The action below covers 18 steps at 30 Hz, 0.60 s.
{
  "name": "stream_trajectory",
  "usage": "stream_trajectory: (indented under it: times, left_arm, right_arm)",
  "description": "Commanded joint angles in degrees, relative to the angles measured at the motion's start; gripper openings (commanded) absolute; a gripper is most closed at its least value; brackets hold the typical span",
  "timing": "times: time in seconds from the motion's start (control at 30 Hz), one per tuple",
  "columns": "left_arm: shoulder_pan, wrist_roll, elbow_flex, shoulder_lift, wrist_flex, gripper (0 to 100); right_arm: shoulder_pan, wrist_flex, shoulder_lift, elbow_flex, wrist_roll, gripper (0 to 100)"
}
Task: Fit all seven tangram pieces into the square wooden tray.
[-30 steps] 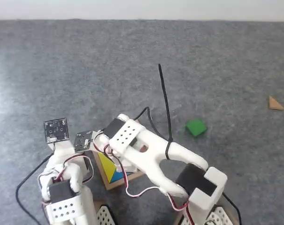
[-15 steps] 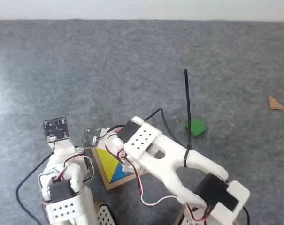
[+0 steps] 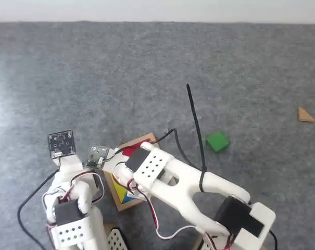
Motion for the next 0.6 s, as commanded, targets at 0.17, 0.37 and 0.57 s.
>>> stream_trajectory:
  times: [0.17, 0.37, 0.57]
  left_arm:
    - [-9.14, -1.32, -0.66, -0.97, -0.35, 1]
    - [-29.54, -14.51, -1.45, -1.05, 0.26, 2]
    - [-39.12, -17.41, -1.63, -1.05, 0.35, 2]
  right_arm:
    - [0.04, 0.22, -3.03, -0.35, 3.87, 22.0]
    - [0.04, 0.31, -3.03, -0.35, 7.21, 22.0]
    - [0.04, 1.54, -2.95, -0.35, 11.87, 22.1]
